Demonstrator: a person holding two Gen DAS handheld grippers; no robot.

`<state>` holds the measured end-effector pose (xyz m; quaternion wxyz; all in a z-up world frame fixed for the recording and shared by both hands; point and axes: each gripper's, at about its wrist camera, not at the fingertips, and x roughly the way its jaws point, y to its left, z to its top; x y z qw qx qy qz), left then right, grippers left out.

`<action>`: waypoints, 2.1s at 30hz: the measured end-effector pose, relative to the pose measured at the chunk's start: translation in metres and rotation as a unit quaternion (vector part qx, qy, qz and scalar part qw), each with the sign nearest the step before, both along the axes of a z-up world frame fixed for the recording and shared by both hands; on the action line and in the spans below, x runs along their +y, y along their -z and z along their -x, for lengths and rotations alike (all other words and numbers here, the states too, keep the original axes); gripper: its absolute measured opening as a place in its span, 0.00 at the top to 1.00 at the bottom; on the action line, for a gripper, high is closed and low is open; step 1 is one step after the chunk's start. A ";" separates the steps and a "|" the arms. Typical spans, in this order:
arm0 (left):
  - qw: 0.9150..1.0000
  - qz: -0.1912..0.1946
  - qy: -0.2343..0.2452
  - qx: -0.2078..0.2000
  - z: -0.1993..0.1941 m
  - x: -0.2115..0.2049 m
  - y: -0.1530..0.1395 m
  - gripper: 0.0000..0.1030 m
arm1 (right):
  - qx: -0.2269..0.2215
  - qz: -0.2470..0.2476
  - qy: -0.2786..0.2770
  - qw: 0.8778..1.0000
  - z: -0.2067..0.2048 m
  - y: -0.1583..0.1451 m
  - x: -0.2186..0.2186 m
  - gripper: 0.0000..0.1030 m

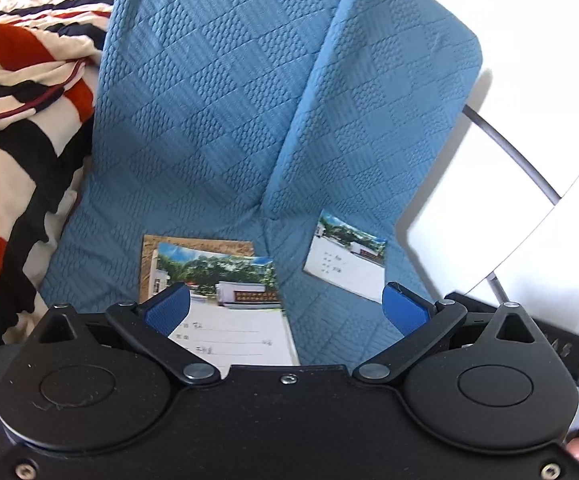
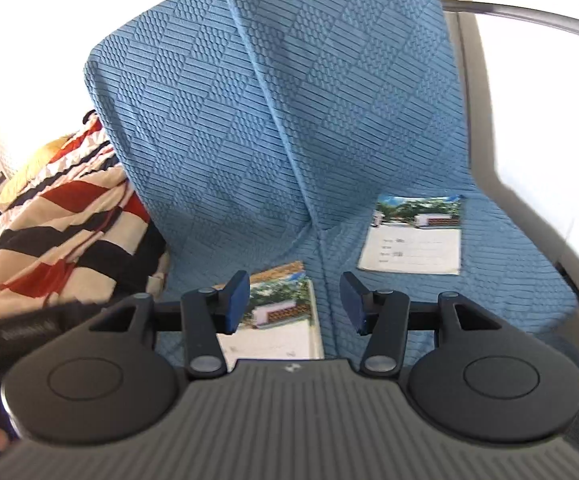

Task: Organize objects
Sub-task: 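Withdraw both grippers from the stack toward the last small card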

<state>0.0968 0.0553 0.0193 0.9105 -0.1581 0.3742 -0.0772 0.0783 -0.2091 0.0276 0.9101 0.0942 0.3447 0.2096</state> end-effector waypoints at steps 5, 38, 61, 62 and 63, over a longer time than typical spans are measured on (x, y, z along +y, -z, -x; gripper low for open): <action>1.000 -0.004 0.003 0.000 0.005 -0.017 0.003 0.01 | 0.011 0.009 0.013 1.000 0.008 0.010 -0.016 0.49; 0.993 -0.039 0.096 0.064 -0.012 -0.118 -0.005 0.01 | 0.026 0.035 0.100 0.994 -0.004 0.037 -0.100 0.20; 0.982 -0.018 0.089 0.168 -0.081 -0.152 0.018 0.01 | 0.096 0.006 0.134 0.986 -0.060 0.077 -0.135 0.20; 0.982 -0.019 0.088 0.169 -0.083 -0.153 0.019 0.01 | 0.098 0.007 0.135 0.986 -0.062 0.079 -0.136 0.20; 0.982 -0.022 0.085 0.168 -0.085 -0.154 0.021 0.01 | 0.100 0.007 0.135 0.986 -0.065 0.081 -0.137 0.20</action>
